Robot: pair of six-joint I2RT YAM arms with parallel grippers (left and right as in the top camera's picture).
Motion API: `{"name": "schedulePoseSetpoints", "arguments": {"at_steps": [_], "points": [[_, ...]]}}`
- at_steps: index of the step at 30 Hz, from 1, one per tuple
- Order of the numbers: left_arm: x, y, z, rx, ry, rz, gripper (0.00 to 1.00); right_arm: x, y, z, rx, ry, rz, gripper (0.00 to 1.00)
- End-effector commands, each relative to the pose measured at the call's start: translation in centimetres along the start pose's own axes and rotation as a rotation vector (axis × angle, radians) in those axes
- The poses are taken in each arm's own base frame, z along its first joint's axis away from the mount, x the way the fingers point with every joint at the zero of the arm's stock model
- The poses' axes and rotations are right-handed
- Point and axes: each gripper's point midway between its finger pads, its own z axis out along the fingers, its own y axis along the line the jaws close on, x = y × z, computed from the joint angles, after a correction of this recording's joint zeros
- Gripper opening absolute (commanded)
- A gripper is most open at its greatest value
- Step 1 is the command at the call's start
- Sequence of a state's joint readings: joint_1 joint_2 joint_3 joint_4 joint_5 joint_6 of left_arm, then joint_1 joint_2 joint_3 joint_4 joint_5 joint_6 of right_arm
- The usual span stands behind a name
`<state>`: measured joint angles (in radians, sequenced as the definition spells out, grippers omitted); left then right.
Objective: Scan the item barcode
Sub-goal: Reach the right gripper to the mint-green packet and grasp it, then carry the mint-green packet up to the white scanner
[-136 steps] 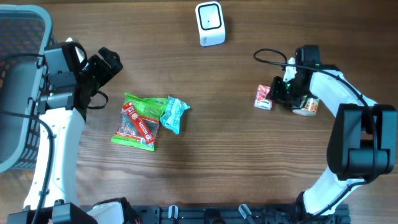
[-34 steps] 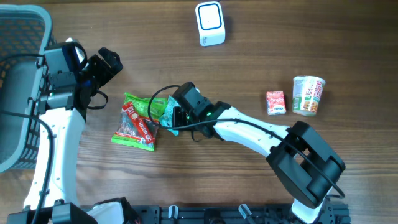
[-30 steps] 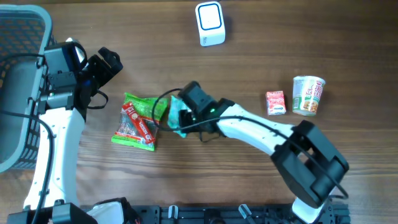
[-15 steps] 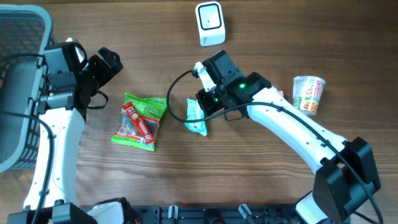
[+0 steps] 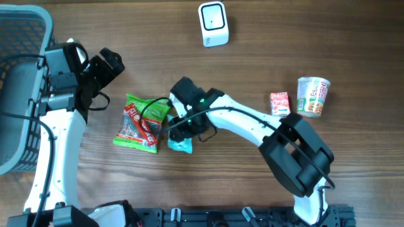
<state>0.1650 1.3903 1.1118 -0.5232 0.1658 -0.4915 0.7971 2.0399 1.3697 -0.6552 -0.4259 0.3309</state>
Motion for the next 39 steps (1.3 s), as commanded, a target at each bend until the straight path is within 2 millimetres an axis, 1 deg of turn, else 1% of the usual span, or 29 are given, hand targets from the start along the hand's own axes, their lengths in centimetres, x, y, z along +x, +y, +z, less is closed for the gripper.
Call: {"name": "schedulePoseSetpoints", "arguments": {"at_steps": [1,2,4,5,7,9,11,13,15,17,18,19,20,21,22,24,25,26,27,29,30,31,32,33,34,35,36,37,39], "points": [[-0.2,-0.1,-0.2,0.007,-0.005,0.005,1.00,-0.6,-5.8,-4.6,0.093,-0.029,0.029,0.83],[-0.2,-0.1,-0.2,0.007,-0.005,0.005,1.00,-1.1,-6.5,-7.0,0.076,-0.071,0.061,0.83],[-0.2,-0.1,-0.2,0.007,-0.005,0.005,1.00,-1.9,-4.4,-10.1,-0.072,-0.135,0.022,0.76],[-0.2,-0.1,-0.2,0.007,-0.005,0.005,1.00,-1.9,-4.1,-11.6,-0.047,-0.167,0.036,0.58],[-0.2,-0.1,-0.2,0.006,-0.005,0.005,1.00,-0.8,-4.5,-11.3,0.009,-0.129,0.088,0.58],[-0.2,-0.1,-0.2,0.007,-0.005,0.005,1.00,1.6,-6.6,-9.6,0.228,-0.076,0.177,0.59],[-0.2,-0.1,-0.2,0.007,-0.005,0.005,1.00,2.3,-8.7,-9.0,0.402,-0.088,0.174,0.46],[-0.2,-0.1,-0.2,0.007,-0.005,0.005,1.00,2.4,-10.9,-8.9,0.518,-0.129,0.188,0.38],[-0.2,-0.1,-0.2,0.007,-0.005,0.005,1.00,2.4,-12.0,-8.0,0.533,-0.156,0.179,0.37],[-0.2,-0.1,-0.2,0.006,-0.005,0.005,1.00,4.3,-12.0,-6.5,0.496,-0.098,0.187,0.35],[-0.2,-0.1,-0.2,0.006,-0.005,0.005,1.00,5.3,-12.5,-6.0,0.505,-0.074,0.189,0.34],[-0.2,-0.1,-0.2,0.006,-0.005,0.005,1.00,6.4,-13.1,-5.3,0.511,-0.044,0.162,0.30],[-0.2,-0.1,-0.2,0.007,-0.005,0.005,1.00,7.5,-13.6,-4.9,0.521,-0.013,0.138,0.17],[-0.2,-0.1,-0.2,0.006,-0.005,0.005,1.00,8.4,-14.3,-4.8,0.551,0.022,0.094,0.08],[-0.2,-0.1,-0.2,0.007,-0.005,0.005,1.00,9.0,-15.6,-5.8,0.643,0.043,0.074,0.07],[-0.2,-0.1,-0.2,0.007,-0.005,0.005,1.00,8.7,-18.0,-7.8,0.821,0.021,0.054,0.09],[-0.2,-0.1,-0.2,0.007,-0.005,0.005,1.00,8.2,-18.4,-8.3,0.858,0.006,0.041,0.09],[-0.2,-0.1,-0.2,0.007,-0.005,0.005,1.00,7.5,-18.2,-8.4,0.854,-0.003,0.003,0.09],[-0.2,-0.1,-0.2,0.007,-0.005,0.005,1.00,5.9,-17.5,-8.8,0.836,-0.034,-0.030,0.10],[-0.2,-0.1,-0.2,0.007,-0.005,0.005,1.00,3.5,-15.1,-10.1,0.758,-0.058,-0.086,0.25],[-0.2,-0.1,-0.2,0.007,-0.005,0.005,1.00,2.4,-12.9,-11.1,0.682,-0.068,-0.103,0.36],[-0.2,-0.1,-0.2,0.007,-0.005,0.005,1.00,1.6,-11.3,-12.3,0.637,-0.084,-0.099,0.53],[-0.2,-0.1,-0.2,0.007,-0.005,0.005,1.00,1.0,-9.9,-13.5,0.595,-0.101,-0.087,0.75],[-0.2,-0.1,-0.2,0.007,-0.005,0.005,1.00,0.6,-9.5,-14.2,0.573,-0.123,-0.054,0.79],[-0.2,-0.1,-0.2,0.007,-0.005,0.005,1.00,0.7,-9.4,-14.4,0.534,-0.136,0.009,0.79],[-0.2,-0.1,-0.2,0.007,-0.005,0.005,1.00,1.1,-9.7,-14.3,0.489,-0.122,0.070,0.75],[-0.2,-0.1,-0.2,0.007,-0.005,0.005,1.00,1.6,-9.7,-13.9,0.424,-0.104,0.131,0.76],[-0.2,-0.1,-0.2,0.006,-0.005,0.005,1.00,2.1,-10.4,-13.3,0.373,-0.092,0.188,0.76],[-0.2,-0.1,-0.2,0.007,-0.005,0.005,1.00,3.1,-13.0,-12.4,0.367,-0.100,0.316,0.79]]}}
